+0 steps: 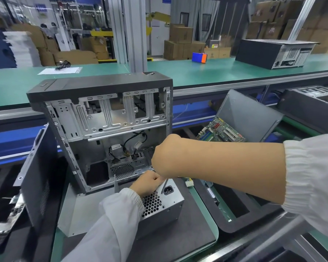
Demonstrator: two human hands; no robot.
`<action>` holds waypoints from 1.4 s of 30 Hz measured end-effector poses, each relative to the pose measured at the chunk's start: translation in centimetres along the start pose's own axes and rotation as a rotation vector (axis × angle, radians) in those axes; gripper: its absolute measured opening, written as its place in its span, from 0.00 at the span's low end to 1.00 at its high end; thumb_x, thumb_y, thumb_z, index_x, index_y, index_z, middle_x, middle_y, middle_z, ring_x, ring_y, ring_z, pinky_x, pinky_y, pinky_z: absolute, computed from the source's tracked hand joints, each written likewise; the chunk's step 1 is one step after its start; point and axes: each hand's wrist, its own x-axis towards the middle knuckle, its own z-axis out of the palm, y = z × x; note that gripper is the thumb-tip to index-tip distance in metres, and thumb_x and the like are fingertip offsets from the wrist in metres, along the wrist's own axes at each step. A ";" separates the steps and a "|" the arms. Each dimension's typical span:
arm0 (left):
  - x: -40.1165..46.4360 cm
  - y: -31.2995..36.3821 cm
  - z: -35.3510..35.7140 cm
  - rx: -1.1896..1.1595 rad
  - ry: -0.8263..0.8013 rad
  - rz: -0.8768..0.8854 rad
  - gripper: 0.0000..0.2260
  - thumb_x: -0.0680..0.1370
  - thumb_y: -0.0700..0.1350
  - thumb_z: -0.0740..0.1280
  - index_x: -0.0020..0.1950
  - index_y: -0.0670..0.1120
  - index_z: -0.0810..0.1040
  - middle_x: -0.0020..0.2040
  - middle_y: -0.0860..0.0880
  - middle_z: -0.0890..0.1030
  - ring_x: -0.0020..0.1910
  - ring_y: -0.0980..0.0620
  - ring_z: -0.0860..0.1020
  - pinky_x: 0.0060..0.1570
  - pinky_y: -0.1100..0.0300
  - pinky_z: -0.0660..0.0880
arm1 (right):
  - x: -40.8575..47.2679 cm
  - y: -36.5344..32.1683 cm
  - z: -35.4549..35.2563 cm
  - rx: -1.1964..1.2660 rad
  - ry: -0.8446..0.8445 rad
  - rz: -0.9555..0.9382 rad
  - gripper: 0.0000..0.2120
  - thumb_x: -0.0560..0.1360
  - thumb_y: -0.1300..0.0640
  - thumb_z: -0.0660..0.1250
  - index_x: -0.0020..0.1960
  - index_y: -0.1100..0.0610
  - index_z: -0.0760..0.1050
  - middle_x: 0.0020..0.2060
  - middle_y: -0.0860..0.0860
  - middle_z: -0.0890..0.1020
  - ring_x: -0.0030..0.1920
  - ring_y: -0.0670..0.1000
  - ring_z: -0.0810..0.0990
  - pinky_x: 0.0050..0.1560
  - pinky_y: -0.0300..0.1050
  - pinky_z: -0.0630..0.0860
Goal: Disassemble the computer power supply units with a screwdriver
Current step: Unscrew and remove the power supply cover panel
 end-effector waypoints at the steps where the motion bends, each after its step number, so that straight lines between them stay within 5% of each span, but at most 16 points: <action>1: 0.0 0.0 0.0 0.011 0.006 -0.009 0.16 0.83 0.50 0.60 0.37 0.56 0.59 0.40 0.51 0.65 0.34 0.61 0.59 0.33 0.67 0.57 | -0.1 0.0 0.0 -0.012 -0.002 -0.005 0.15 0.78 0.66 0.57 0.33 0.56 0.61 0.33 0.51 0.66 0.46 0.57 0.71 0.55 0.54 0.74; 3: 0.1 -0.1 0.1 0.035 0.007 -0.016 0.17 0.83 0.50 0.60 0.36 0.57 0.58 0.37 0.55 0.62 0.33 0.62 0.59 0.32 0.69 0.58 | 0.0 -0.1 0.0 -0.044 0.015 0.003 0.14 0.78 0.66 0.57 0.34 0.56 0.63 0.35 0.51 0.69 0.47 0.57 0.72 0.57 0.53 0.74; 7: -0.1 0.1 0.0 -0.006 0.007 -0.010 0.11 0.82 0.45 0.60 0.40 0.47 0.67 0.41 0.46 0.68 0.38 0.52 0.65 0.34 0.61 0.61 | 0.5 -0.5 0.0 -0.114 0.049 -0.004 0.08 0.79 0.62 0.57 0.41 0.56 0.68 0.41 0.53 0.70 0.48 0.59 0.76 0.53 0.53 0.78; 11: -0.2 0.2 -0.1 0.034 -0.010 -0.022 0.17 0.81 0.39 0.58 0.32 0.43 0.63 0.32 0.44 0.65 0.35 0.48 0.63 0.39 0.58 0.59 | 0.9 -0.9 0.1 -0.114 0.026 -0.009 0.08 0.78 0.62 0.57 0.48 0.56 0.73 0.45 0.53 0.72 0.49 0.59 0.77 0.54 0.53 0.77; 15: -0.3 0.1 -0.1 -0.048 -0.004 -0.045 0.11 0.81 0.44 0.60 0.40 0.44 0.68 0.37 0.44 0.69 0.39 0.50 0.66 0.42 0.58 0.62 | 0.3 -0.4 0.4 -0.066 -0.013 -0.017 0.13 0.76 0.67 0.56 0.34 0.57 0.64 0.36 0.52 0.70 0.44 0.57 0.72 0.55 0.54 0.75; 19: 0.2 -0.1 -0.1 0.020 -0.027 -0.033 0.09 0.83 0.49 0.59 0.47 0.46 0.68 0.43 0.45 0.71 0.43 0.51 0.68 0.40 0.58 0.63 | 1.0 -0.2 0.6 -0.116 0.005 0.014 0.07 0.76 0.65 0.58 0.45 0.55 0.71 0.32 0.51 0.68 0.40 0.55 0.71 0.46 0.46 0.72; 24: 0.7 -0.4 -0.2 0.001 -0.054 -0.065 0.16 0.82 0.47 0.60 0.35 0.47 0.65 0.35 0.45 0.66 0.40 0.48 0.64 0.42 0.57 0.61 | 1.3 -0.3 1.2 -0.122 0.044 -0.021 0.06 0.78 0.63 0.57 0.45 0.55 0.69 0.32 0.51 0.65 0.34 0.51 0.69 0.46 0.46 0.72; 29: 0.6 -0.3 -0.3 -0.044 -0.096 -0.059 0.10 0.82 0.53 0.61 0.49 0.47 0.65 0.48 0.47 0.68 0.48 0.51 0.66 0.48 0.57 0.63 | 1.3 0.0 2.0 -0.106 -0.048 0.046 0.09 0.76 0.66 0.57 0.39 0.56 0.68 0.37 0.50 0.70 0.37 0.52 0.68 0.40 0.44 0.65; 31: 0.6 -0.4 -0.3 -0.037 -0.084 -0.058 0.11 0.82 0.53 0.61 0.48 0.47 0.66 0.46 0.48 0.69 0.45 0.51 0.67 0.45 0.59 0.64 | 1.2 0.2 2.1 -0.114 -0.049 0.052 0.09 0.76 0.65 0.58 0.41 0.54 0.69 0.39 0.50 0.71 0.38 0.52 0.69 0.39 0.44 0.65; 35: 0.5 -0.2 -0.3 -0.014 -0.041 -0.070 0.21 0.82 0.51 0.61 0.31 0.48 0.61 0.25 0.53 0.61 0.22 0.57 0.59 0.24 0.65 0.55 | 1.0 0.5 2.3 -0.126 0.030 0.052 0.07 0.77 0.64 0.58 0.50 0.55 0.73 0.47 0.54 0.75 0.45 0.57 0.75 0.46 0.46 0.72; 39: 0.5 -0.2 -0.3 -0.033 -0.049 -0.069 0.23 0.82 0.49 0.62 0.29 0.49 0.58 0.26 0.52 0.59 0.25 0.55 0.57 0.28 0.61 0.55 | 1.3 0.4 3.1 -0.124 0.036 0.071 0.13 0.79 0.62 0.58 0.63 0.57 0.72 0.58 0.55 0.77 0.56 0.58 0.78 0.52 0.49 0.73; 42: 0.7 -0.2 -0.4 -0.042 -0.061 -0.081 0.24 0.82 0.52 0.61 0.29 0.49 0.58 0.25 0.53 0.60 0.23 0.55 0.57 0.28 0.60 0.55 | 0.9 0.8 3.4 -0.059 0.034 0.080 0.14 0.79 0.62 0.58 0.63 0.58 0.71 0.57 0.54 0.76 0.53 0.58 0.77 0.52 0.49 0.73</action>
